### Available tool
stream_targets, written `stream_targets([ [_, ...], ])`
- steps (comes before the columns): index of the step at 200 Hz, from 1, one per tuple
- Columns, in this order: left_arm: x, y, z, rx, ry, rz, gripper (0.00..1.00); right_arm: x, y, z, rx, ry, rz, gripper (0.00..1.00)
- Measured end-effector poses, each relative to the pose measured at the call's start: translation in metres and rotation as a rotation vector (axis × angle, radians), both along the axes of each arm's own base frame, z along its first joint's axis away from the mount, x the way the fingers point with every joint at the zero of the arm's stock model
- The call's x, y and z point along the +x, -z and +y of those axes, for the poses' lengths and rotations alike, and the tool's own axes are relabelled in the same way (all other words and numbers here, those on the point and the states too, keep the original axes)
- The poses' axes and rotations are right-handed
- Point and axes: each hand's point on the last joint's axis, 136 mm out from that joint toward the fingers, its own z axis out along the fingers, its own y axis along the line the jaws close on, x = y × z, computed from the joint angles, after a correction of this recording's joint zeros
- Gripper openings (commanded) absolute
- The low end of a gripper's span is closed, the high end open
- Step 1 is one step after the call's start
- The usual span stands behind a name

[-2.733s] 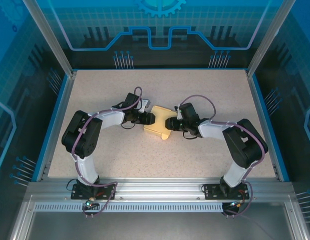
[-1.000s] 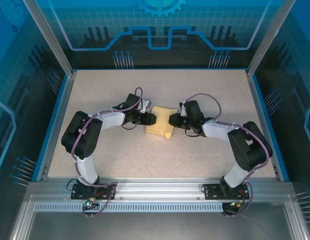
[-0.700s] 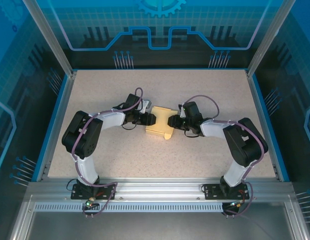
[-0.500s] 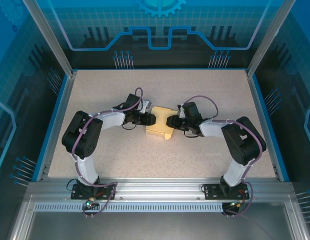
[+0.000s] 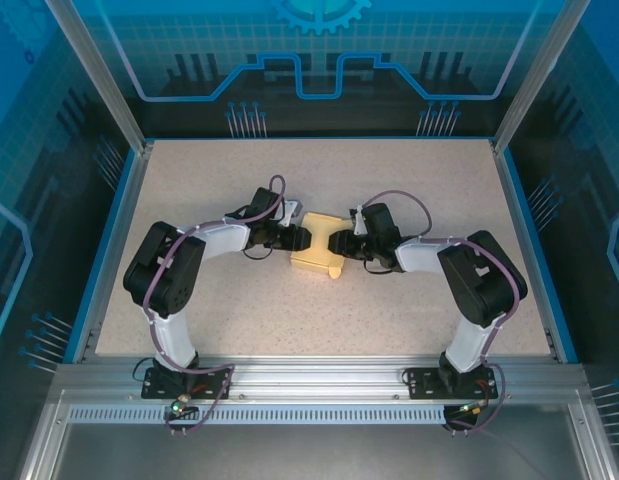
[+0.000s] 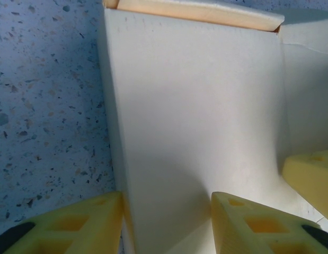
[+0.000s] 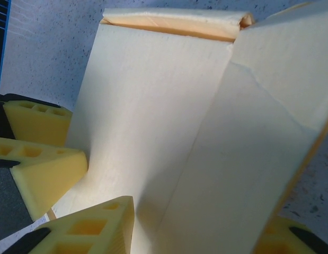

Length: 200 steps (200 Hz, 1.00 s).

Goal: Fold the paper box

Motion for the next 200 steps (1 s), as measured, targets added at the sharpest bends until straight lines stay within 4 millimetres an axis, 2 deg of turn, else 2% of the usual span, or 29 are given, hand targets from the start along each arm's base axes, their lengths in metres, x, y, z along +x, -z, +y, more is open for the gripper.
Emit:
stream_targets([
  [30,0.0,0.0,0.0,-0.001,0.0,-0.001,0.47,0.001,-0.006,0.0,0.007,0.0,-0.013,0.37],
  [94,0.005,-0.004,-0.002,-0.013,0.001,-0.026,0.46,0.003,-0.037,0.002,0.039,0.0,-0.079,0.37],
  [200,0.006,-0.005,-0.003,-0.023,-0.003,-0.033,0.46,0.003,-0.039,0.001,0.038,0.003,-0.083,0.36],
])
